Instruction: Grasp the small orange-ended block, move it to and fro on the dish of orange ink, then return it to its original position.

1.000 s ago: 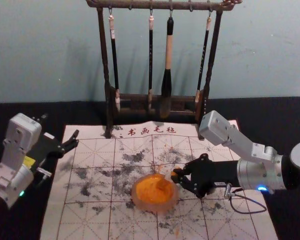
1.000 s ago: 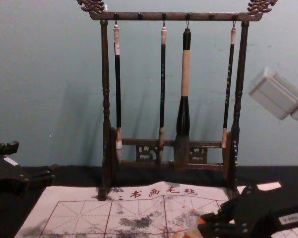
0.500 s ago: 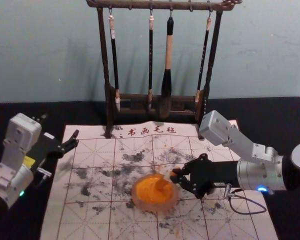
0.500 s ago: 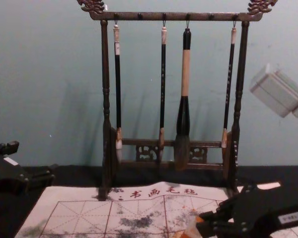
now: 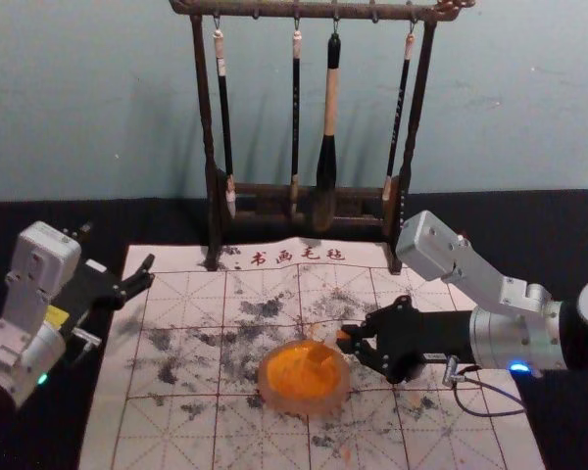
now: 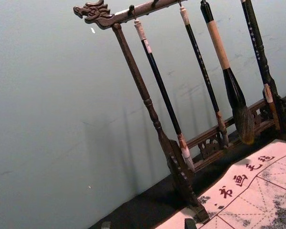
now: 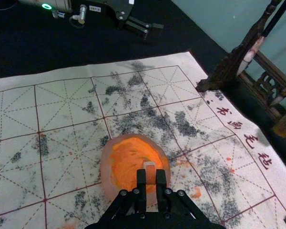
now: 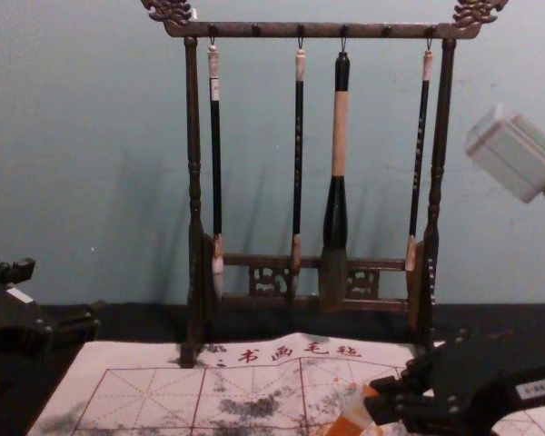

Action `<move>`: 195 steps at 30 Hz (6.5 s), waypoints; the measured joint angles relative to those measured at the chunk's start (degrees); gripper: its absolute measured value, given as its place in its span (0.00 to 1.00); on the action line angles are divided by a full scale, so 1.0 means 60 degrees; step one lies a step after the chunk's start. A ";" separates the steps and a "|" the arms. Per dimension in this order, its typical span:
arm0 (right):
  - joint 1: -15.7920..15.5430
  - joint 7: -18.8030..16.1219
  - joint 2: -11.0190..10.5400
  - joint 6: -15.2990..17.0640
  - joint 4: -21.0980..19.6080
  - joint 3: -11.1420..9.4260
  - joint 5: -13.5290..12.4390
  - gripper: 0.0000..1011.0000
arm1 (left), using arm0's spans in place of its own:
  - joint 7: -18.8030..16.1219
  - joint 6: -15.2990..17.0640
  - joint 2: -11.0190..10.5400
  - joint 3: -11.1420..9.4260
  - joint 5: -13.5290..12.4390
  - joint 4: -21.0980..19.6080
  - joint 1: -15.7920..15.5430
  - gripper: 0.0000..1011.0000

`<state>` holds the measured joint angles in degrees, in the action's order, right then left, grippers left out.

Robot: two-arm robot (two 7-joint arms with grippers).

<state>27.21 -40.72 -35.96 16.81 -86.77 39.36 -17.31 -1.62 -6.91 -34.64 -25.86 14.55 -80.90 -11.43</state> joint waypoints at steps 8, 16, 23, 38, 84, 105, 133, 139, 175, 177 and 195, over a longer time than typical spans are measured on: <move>-0.0122 0.0094 -0.0181 0.0057 -0.0155 -0.0181 -0.0099 0.09 | 0.0000 0.0000 0.0000 0.0000 0.0000 0.0000 0.0000 0.99; -0.0453 0.0372 -0.0551 0.0108 -0.0446 -0.0629 -0.0358 0.09 | -0.0001 0.0000 0.0000 0.0001 0.0000 0.0000 0.0000 0.99; -0.0868 0.0701 -0.0907 0.0107 -0.0838 -0.1150 -0.0657 0.09 | 0.0000 0.0000 0.0000 0.0000 0.0000 0.0000 0.0000 0.99; -0.1916 0.1366 -0.1666 0.0277 -0.1713 -0.2198 -0.1152 0.09 | 0.0000 0.0000 0.0000 0.0001 0.0000 0.0000 0.0000 0.99; -0.2518 0.1317 -0.1934 0.0610 -0.1847 -0.2316 -0.1431 0.09 | 0.0000 0.0000 0.0000 0.0000 0.0000 0.0000 0.0000 0.99; -0.2062 0.1096 -0.1640 0.0742 -0.1291 -0.1870 -0.1164 0.09 | 0.0000 -0.0001 0.0000 0.0001 0.0000 0.0000 -0.0001 0.99; -0.1544 0.0874 -0.1317 0.0927 -0.0788 -0.1373 -0.0643 0.09 | 0.0000 0.0000 0.0000 0.0001 0.0000 0.0000 0.0000 0.99; -0.1537 0.0889 -0.1292 0.0939 -0.0766 -0.1369 -0.0588 0.09 | 0.0000 0.0000 0.0000 0.0001 0.0000 0.0000 0.0000 0.99; -0.1544 0.0920 -0.1286 0.0962 -0.0777 -0.1390 -0.0571 0.09 | 0.0000 -0.0001 0.0000 0.0001 0.0000 0.0000 0.0000 0.99; -0.1544 0.0920 -0.1287 0.0961 -0.0776 -0.1390 -0.0571 0.09 | 0.0000 0.0000 0.0000 0.0000 0.0000 0.0000 0.0000 0.99; -0.1544 0.0920 -0.1288 0.0952 -0.0776 -0.1390 -0.0573 0.53 | 0.0000 0.0000 0.0000 0.0000 0.0000 0.0000 0.0000 0.99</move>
<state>17.95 -35.19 -43.68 22.52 -91.43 31.02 -20.75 -1.62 -6.91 -34.65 -25.86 14.55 -80.90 -11.43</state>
